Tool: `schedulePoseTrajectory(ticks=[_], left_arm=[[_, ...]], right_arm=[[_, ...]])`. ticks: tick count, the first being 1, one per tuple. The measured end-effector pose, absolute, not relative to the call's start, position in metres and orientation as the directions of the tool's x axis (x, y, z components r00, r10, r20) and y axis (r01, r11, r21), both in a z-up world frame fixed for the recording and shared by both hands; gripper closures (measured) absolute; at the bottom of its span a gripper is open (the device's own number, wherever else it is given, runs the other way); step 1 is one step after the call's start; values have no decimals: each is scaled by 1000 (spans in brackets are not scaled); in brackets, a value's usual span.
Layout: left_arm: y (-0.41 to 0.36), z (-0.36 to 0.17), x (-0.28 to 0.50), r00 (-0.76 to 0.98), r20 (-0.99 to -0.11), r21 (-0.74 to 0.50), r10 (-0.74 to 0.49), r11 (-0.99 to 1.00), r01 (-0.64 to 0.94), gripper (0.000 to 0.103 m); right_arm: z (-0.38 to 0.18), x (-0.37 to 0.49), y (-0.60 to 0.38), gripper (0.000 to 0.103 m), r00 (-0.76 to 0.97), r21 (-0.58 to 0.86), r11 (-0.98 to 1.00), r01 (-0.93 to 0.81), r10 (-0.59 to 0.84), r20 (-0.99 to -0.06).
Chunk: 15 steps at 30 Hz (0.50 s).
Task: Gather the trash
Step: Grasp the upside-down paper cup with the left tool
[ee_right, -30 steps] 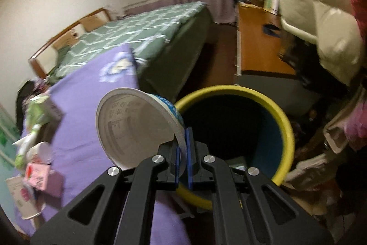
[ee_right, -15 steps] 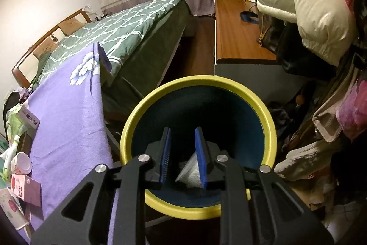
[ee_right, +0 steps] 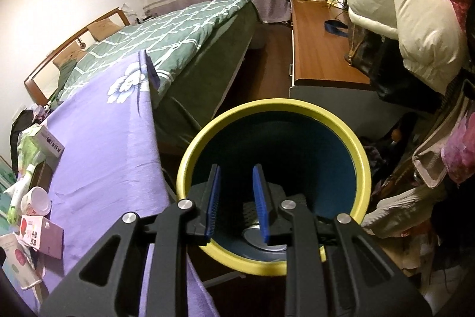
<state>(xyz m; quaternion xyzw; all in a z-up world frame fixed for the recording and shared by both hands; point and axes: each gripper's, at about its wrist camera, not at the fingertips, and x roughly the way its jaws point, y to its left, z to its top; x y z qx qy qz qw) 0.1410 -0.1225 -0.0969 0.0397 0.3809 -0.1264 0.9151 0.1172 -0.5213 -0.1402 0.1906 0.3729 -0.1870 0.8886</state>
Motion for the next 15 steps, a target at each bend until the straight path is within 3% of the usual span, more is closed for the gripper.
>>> schedulePoseTrajectory(ticks=[7,15], left_arm=[[-124,-109,157,660,-726,-26,-193,967,254,22],[-123,-118,165,644,-740,-47,-196,969,241,33]], right_arm=[[-140,119,-516,81,650,196,866,461,-179,-738],[-142,121,-514,81,651,196,872,448,-168,-740]])
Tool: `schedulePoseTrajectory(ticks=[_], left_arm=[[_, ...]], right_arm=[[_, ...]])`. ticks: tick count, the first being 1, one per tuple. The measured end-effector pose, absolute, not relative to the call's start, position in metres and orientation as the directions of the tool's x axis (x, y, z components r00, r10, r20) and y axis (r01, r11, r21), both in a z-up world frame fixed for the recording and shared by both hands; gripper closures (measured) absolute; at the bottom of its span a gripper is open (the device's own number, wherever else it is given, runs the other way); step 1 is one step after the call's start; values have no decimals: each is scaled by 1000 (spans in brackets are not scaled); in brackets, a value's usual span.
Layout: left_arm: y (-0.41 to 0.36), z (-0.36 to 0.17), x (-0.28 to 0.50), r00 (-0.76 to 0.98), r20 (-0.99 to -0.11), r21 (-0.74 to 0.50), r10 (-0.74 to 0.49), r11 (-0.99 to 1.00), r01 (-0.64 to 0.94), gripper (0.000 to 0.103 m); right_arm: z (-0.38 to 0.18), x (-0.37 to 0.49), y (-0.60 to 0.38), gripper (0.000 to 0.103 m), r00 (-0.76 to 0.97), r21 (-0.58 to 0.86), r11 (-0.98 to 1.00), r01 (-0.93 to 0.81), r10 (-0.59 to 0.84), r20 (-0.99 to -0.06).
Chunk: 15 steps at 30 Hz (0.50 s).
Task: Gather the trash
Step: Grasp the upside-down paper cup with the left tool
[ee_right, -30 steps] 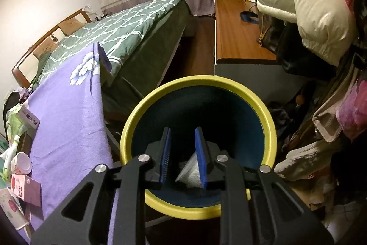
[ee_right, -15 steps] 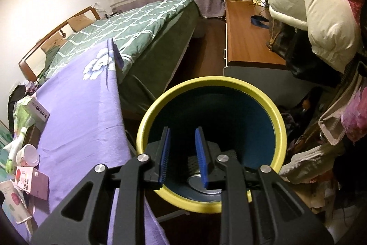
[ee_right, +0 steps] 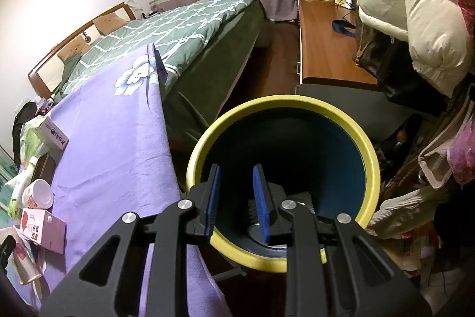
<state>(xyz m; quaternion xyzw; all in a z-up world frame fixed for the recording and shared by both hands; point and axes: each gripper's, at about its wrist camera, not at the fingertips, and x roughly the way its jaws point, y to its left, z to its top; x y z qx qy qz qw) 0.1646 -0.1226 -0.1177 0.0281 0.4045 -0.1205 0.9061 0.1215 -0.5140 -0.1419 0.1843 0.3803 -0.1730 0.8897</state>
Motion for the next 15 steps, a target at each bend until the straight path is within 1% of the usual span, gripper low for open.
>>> schedulePoseTrajectory(ticks=[4,15], left_arm=[[-123,-118,164,640,-740,-53,-204,967,247,40],[-127,-98,151,678,-700,-43,-223,961,272,41]], right_arm=[[-142,121,-513,81,651,196,872,448,-168,-740],[-142,120,-513,81,654,199,872,447,-168,-737]])
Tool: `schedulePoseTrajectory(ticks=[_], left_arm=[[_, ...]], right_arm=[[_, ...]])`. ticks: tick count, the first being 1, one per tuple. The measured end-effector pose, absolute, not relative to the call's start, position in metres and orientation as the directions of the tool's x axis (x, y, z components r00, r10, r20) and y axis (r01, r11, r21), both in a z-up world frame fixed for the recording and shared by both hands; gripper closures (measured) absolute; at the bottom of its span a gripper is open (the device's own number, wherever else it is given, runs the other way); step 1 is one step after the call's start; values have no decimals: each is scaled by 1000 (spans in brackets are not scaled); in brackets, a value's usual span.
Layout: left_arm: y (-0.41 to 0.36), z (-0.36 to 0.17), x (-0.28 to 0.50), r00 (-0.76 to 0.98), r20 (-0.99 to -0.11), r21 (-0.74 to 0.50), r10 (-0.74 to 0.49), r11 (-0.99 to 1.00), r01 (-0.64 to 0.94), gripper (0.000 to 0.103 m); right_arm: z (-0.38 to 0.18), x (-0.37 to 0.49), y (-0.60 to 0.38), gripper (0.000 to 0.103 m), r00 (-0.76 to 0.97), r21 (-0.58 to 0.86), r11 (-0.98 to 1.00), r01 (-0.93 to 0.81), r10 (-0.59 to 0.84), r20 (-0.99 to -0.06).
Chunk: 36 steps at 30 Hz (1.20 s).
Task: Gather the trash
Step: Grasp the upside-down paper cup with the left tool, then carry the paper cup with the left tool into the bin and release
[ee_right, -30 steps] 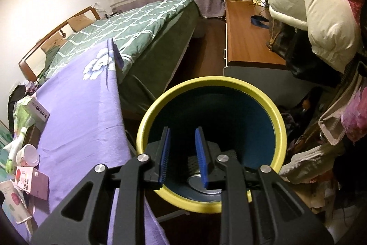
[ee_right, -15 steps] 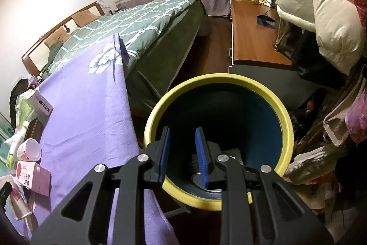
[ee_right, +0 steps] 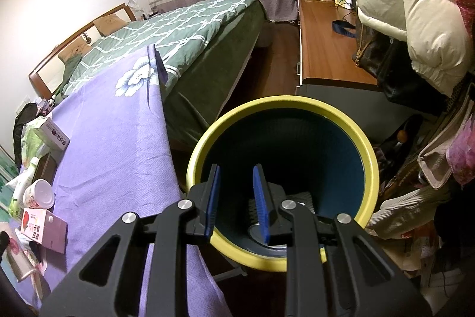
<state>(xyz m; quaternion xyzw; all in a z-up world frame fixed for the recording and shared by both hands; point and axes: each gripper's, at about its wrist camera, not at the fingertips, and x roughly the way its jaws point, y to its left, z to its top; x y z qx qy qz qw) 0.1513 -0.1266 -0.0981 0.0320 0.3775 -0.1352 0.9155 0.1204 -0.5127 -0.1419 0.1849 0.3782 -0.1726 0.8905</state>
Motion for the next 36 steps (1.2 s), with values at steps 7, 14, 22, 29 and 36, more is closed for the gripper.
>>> schedulePoseTrajectory(ticks=[7,14,22,29,36], left_arm=[[-134,-78,146,702,-670,-34,-241,955,295,41],[-161,-58,144,711,-640,-24,-290,933,359,41],[-232,-44,153,681,-625,-1,-382,872,489,41],[-321,-54,169,600,-653,9,-463,787,617,41],[-412,-79,185,515,-699,8,-495,715,699,41]], right_arm=[[-141,120,-513,81,655,200,871,449,-168,-737],[-138,112,-522,81,658,208,860,466,-180,-731],[-143,99,-545,81,656,221,838,498,-198,-729],[-149,81,-573,81,650,238,806,541,-222,-726],[-157,58,-601,81,635,240,775,584,-253,-730]])
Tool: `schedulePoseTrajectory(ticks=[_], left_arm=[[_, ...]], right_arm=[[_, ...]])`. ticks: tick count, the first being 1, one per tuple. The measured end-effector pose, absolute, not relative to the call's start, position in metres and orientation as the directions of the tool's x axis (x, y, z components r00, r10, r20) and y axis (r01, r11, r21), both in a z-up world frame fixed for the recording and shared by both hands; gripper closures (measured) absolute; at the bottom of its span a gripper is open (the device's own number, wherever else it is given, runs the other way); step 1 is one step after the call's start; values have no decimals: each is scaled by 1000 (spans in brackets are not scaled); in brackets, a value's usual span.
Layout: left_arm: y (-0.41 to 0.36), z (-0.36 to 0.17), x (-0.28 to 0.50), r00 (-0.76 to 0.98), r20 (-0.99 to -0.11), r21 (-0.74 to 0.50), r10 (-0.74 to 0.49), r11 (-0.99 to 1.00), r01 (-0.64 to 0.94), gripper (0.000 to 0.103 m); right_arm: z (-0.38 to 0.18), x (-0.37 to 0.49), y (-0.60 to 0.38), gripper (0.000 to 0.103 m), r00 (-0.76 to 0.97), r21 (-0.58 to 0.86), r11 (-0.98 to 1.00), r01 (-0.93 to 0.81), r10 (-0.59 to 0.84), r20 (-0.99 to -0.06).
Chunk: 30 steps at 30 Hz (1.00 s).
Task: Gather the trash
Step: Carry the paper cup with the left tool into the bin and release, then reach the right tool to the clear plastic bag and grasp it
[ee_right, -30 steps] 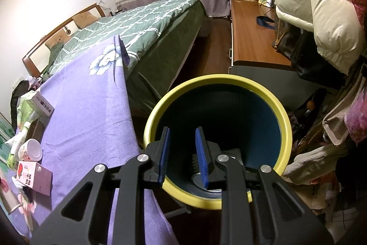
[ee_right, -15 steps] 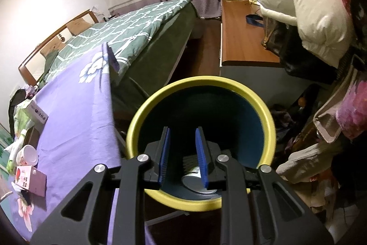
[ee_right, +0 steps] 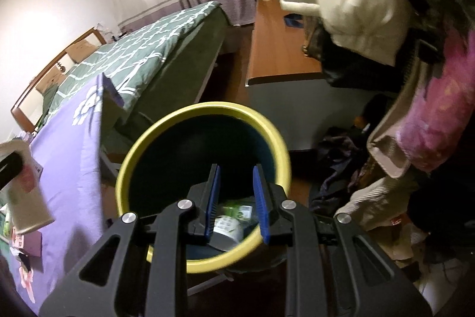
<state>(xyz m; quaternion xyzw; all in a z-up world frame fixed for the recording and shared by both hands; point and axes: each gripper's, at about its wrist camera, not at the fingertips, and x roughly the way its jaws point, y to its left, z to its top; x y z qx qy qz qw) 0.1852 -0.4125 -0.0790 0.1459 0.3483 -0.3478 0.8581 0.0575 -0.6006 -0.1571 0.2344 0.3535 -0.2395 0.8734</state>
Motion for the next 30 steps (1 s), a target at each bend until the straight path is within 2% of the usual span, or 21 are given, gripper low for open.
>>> schedulePoseTrajectory(ticks=[4,8,11,14,23,30], left_arm=[[-454,-94,188,484,-720,10,-498,689,725,41],[-486,-107,188,480,-726,31,-493,674,738,40],[-502,-114,188,489,-724,47,-486,673,739,32],[-498,-111,184,493,-719,44,-490,676,736,32],[-409,-72,174,567,-654,-16,-501,759,651,23],[-289,-47,172,700,-594,-21,-398,877,480,21]], right_arm=[[-160,44,-613,80,627,242,758,605,-267,-732],[-164,36,-621,74,620,248,742,622,-274,-735],[-167,33,-626,74,616,249,737,629,-276,-738],[-168,32,-627,74,616,251,737,627,-273,-739],[-168,45,-604,70,630,243,778,580,-238,-739],[-157,69,-558,70,647,216,839,499,-195,-737]])
